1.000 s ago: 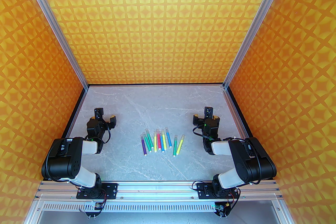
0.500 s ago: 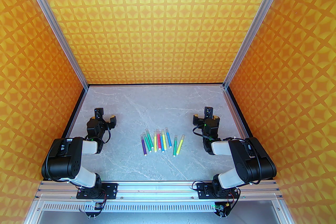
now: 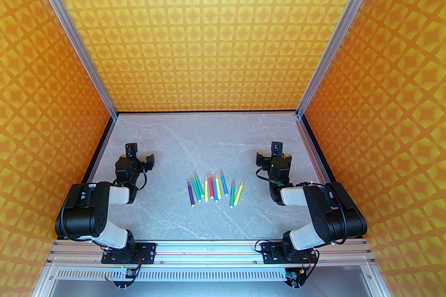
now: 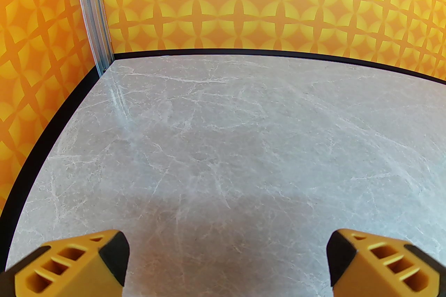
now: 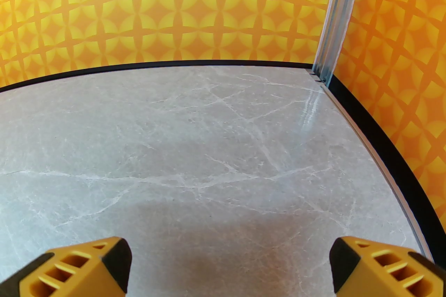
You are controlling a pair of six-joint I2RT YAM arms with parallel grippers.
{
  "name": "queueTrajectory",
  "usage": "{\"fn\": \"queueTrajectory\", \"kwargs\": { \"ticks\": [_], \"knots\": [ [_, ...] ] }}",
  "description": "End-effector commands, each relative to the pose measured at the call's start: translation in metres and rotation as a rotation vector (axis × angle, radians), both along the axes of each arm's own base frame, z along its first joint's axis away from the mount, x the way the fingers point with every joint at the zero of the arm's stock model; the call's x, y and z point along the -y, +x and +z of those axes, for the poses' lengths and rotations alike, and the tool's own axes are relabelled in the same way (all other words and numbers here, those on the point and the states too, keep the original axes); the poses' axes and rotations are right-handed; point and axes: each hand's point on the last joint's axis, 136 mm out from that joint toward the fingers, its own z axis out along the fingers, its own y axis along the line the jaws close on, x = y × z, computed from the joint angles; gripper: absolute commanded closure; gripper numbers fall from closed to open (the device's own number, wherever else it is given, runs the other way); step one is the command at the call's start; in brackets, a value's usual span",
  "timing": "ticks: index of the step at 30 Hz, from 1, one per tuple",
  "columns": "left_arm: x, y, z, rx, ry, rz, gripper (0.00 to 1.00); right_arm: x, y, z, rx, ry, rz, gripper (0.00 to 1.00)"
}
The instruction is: Open the pen caps
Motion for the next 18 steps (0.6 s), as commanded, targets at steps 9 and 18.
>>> {"fn": "queueTrajectory", "kwargs": {
  "ticks": [9, 18],
  "knots": [
    [-0.005, 0.004, 0.027, -0.022, -0.005, 0.021, 0.01, 0.014, 0.006, 0.027, -0.076, 0.011, -0.099, 0.02],
    [0.011, -0.003, 0.062, -0.096, -0.002, -0.019, 0.01, 0.002, -0.011, 0.059, -0.242, 0.073, -0.130, 0.01]
  ]
}}
